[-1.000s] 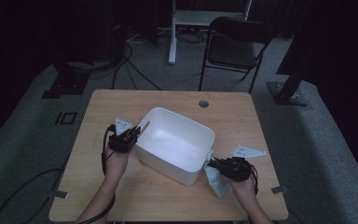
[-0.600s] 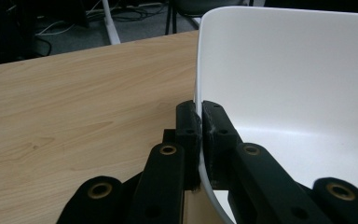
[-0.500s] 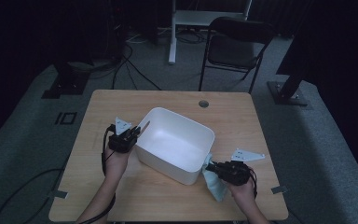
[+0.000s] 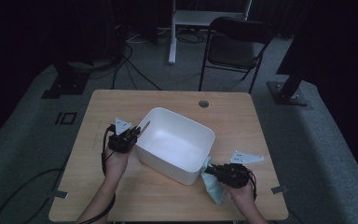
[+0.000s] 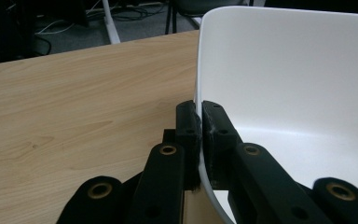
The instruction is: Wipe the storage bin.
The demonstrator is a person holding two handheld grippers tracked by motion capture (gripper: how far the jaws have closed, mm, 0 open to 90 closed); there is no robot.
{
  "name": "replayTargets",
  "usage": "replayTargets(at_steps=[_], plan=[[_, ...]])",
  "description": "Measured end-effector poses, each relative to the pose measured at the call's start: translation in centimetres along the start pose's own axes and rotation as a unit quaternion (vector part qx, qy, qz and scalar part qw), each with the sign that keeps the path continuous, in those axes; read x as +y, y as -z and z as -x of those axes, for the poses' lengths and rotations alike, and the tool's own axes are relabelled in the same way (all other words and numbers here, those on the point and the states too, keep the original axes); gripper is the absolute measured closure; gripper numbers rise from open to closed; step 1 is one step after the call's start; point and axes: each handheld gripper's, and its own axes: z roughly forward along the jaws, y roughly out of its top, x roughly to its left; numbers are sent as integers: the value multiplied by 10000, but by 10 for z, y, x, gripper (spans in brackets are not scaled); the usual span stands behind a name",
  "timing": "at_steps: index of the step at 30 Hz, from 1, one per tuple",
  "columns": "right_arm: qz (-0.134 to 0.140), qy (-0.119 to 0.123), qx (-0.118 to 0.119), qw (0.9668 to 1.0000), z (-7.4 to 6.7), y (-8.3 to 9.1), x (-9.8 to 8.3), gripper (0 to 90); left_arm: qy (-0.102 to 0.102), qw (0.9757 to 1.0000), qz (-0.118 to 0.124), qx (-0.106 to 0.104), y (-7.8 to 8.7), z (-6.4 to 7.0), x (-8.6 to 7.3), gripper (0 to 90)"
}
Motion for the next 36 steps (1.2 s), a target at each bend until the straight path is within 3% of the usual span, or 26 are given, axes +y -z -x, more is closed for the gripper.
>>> replayTargets(at_steps=[11,20,27,36], plan=[[-22,-15,96,10000,1,1,-3,845,28,10000,20,-65,0,-1,0,861],[139,-135,-129,9997,18,15,-2,845,-9,10000,42,-23,-1,-3,0,864],[207,-222,-345,9989,32,23,-2,845,83,9999,90,87,0,-7,-1,866],[-7,-325,-415,9986,47,10,-5,845,165,9995,134,245,1,-13,-2,867]])
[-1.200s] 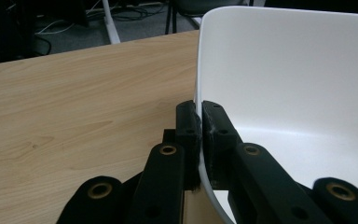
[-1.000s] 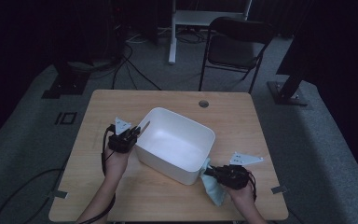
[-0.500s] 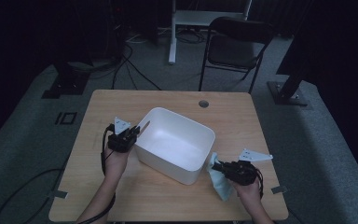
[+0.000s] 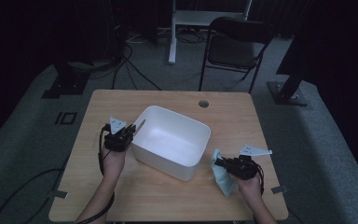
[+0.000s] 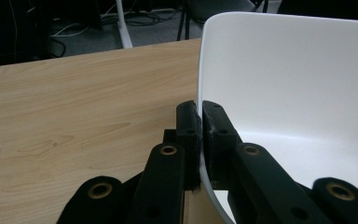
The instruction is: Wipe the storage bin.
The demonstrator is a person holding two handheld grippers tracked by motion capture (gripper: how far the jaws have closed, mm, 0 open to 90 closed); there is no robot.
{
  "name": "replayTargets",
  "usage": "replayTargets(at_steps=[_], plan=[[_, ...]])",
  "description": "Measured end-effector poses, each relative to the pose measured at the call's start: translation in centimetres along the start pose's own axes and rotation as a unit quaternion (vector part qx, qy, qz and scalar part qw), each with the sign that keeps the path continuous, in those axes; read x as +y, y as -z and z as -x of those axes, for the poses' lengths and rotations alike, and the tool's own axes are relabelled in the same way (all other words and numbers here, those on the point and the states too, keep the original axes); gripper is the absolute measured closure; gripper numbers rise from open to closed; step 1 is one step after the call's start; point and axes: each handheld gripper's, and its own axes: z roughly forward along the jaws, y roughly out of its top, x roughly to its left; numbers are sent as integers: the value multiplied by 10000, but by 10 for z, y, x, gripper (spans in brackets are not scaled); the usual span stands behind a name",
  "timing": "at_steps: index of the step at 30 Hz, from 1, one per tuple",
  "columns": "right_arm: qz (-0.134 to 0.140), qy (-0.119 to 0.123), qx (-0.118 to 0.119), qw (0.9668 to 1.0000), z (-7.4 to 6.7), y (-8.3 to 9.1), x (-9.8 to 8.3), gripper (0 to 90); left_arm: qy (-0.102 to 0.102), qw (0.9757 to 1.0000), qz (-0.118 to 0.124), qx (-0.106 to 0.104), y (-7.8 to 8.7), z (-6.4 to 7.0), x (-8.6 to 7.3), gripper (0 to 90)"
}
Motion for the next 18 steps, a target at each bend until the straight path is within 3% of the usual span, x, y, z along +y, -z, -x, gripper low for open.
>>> replayTargets(at_steps=[18], plan=[[-485,84,-30,9988,9,-47,0,845,-2,9998,-43,-186,0,-3,0,865]])
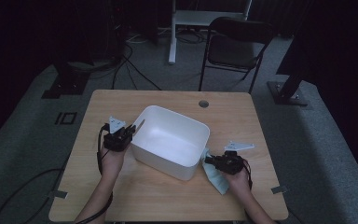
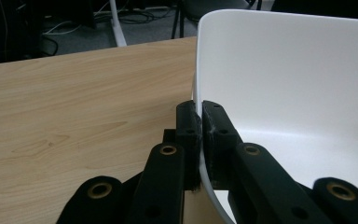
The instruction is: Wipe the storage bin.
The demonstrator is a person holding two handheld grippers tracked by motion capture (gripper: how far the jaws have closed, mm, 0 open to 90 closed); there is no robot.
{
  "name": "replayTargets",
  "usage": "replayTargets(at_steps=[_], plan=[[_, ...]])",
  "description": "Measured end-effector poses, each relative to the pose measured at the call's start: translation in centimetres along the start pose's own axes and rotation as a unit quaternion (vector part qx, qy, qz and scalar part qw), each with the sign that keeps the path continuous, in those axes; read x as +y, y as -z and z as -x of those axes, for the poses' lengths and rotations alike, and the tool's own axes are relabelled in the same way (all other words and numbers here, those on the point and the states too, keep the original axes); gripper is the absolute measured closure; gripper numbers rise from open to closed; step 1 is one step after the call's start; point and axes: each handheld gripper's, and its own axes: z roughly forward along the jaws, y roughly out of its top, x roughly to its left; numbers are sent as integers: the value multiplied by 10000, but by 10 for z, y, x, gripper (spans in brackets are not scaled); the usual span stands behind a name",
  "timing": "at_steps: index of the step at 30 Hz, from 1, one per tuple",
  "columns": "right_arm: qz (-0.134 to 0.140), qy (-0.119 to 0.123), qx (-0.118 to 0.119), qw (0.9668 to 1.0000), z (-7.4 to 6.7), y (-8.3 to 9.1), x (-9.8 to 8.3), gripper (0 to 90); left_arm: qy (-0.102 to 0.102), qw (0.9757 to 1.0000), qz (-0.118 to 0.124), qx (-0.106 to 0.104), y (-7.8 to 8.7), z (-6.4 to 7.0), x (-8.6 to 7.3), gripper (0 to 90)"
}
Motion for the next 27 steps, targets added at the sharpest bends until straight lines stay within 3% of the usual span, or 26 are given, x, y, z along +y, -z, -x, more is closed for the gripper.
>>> replayTargets(at_steps=[7,19,27], plan=[[-162,26,-43,9999,-1,-12,-3,846,4,10000,1,-79,-1,-1,0,861],[-334,-174,-43,9993,7,-21,-11,847,11,10000,26,-93,0,0,-1,859],[-180,99,134,9997,-16,-5,-6,847,9,10000,17,-48,0,1,-1,859]])
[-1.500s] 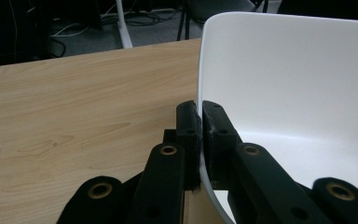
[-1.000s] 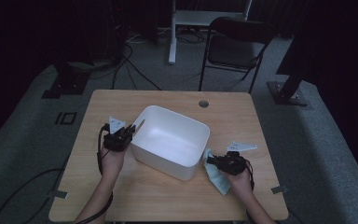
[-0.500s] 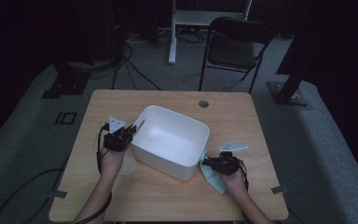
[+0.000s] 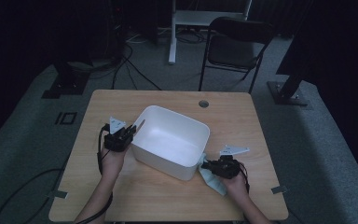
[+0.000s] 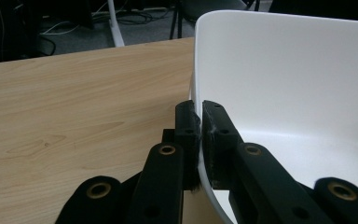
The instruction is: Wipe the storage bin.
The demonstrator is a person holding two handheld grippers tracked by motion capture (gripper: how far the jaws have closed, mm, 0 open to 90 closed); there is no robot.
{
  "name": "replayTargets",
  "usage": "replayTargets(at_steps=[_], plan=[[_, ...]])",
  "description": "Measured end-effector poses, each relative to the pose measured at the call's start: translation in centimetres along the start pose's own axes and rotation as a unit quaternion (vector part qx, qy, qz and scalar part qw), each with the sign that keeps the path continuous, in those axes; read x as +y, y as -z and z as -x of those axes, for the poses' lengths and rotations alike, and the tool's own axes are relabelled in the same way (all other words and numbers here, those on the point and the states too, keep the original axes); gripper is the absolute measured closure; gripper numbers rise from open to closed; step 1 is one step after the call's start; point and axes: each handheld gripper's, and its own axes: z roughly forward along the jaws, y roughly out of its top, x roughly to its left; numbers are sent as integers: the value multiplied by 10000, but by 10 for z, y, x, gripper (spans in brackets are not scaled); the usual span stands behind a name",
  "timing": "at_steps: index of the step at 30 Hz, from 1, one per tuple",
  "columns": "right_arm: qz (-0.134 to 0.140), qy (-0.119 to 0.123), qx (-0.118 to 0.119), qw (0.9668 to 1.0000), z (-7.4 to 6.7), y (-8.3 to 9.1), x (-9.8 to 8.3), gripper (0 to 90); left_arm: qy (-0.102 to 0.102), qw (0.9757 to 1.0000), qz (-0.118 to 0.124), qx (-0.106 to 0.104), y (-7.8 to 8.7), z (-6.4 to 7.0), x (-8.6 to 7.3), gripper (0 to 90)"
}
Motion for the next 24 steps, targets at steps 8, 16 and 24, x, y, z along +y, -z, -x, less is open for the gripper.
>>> replayTargets(at_steps=[8,16,24], plan=[[-178,123,-178,9996,2,-10,-7,848,-25,10000,-15,-49,0,-1,0,857],[-91,18,109,9999,-7,0,-6,847,-19,9999,17,111,0,2,0,858],[420,309,425,9977,-43,27,3,846,-20,9999,-1,130,0,3,0,858]])
